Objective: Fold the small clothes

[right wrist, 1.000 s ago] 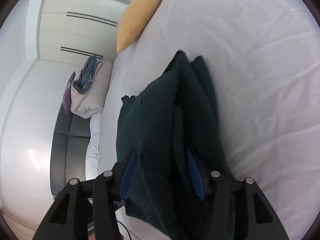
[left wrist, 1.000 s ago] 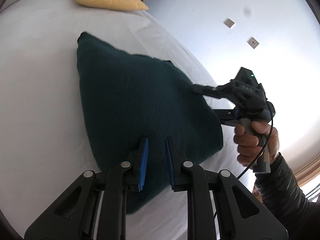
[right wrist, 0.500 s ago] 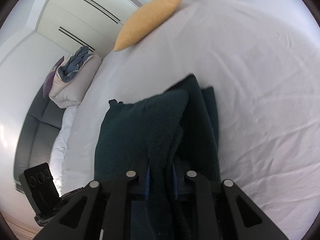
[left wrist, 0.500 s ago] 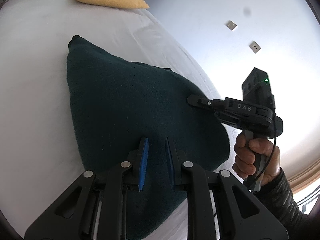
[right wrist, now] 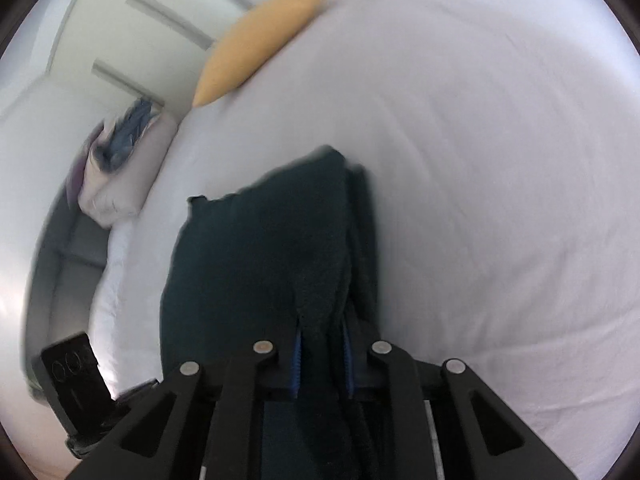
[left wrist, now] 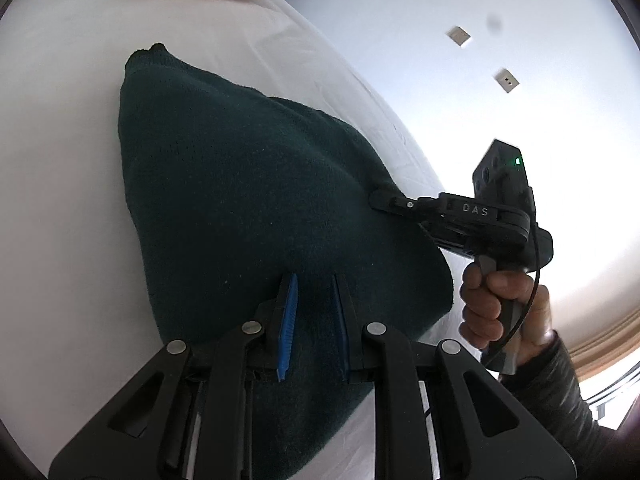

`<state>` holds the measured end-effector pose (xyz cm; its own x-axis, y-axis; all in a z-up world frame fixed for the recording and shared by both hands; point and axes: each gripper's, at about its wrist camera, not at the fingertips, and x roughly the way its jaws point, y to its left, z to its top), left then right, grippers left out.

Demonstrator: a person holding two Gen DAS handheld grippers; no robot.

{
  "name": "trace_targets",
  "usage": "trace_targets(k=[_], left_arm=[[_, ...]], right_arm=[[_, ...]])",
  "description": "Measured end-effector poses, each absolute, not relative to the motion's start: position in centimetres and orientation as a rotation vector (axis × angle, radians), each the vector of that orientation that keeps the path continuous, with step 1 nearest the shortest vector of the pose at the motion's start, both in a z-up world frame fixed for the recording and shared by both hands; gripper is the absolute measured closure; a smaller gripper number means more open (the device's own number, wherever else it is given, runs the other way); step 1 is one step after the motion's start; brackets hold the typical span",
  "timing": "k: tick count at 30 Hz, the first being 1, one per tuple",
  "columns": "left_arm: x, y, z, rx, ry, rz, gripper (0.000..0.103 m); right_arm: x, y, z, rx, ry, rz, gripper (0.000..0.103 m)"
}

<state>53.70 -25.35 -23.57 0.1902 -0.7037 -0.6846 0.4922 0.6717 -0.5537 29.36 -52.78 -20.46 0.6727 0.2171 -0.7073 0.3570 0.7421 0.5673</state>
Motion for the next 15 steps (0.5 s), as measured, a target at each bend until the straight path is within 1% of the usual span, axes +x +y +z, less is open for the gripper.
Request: trace_targets(k=[5,7,8,9,14,15], left_arm=[[53.3,-24.5,-23.8,-0.221,1.087,-0.839,0.086],[53.2,-24.2,-24.0,-0.224,1.085,-0.830,0.086],[53.2,-24.2,-24.1,-0.218,1.081,-0.827,0.086],[53.1,-24.1,-24.2,-0.210,1.077,-0.823,0.086],[52.6,-23.6,-24.2,-0.208,1.074,-0.819,0.086],[52.5,-23.5,-24.3,-0.211,1.074,-0.820,0.086]], right_arm=[[29.0,-52.0,-18.9,0.697,0.855,-0.085,0.086],[28.4,-51.6,-18.5,0.715,0.859,-0.072,0.083],[28.0,-51.6,-18.4,0.740,0.859,-0.054,0.078],[27.3,-51.2,-18.4,0.761,0.855,-0.036,0.077],[25.5,-49.0,-18.7,0.722,0.887,-0.026,0.077],[25.4,-48.9,-18.8,0.702,0.897,-0.031,0.079]])
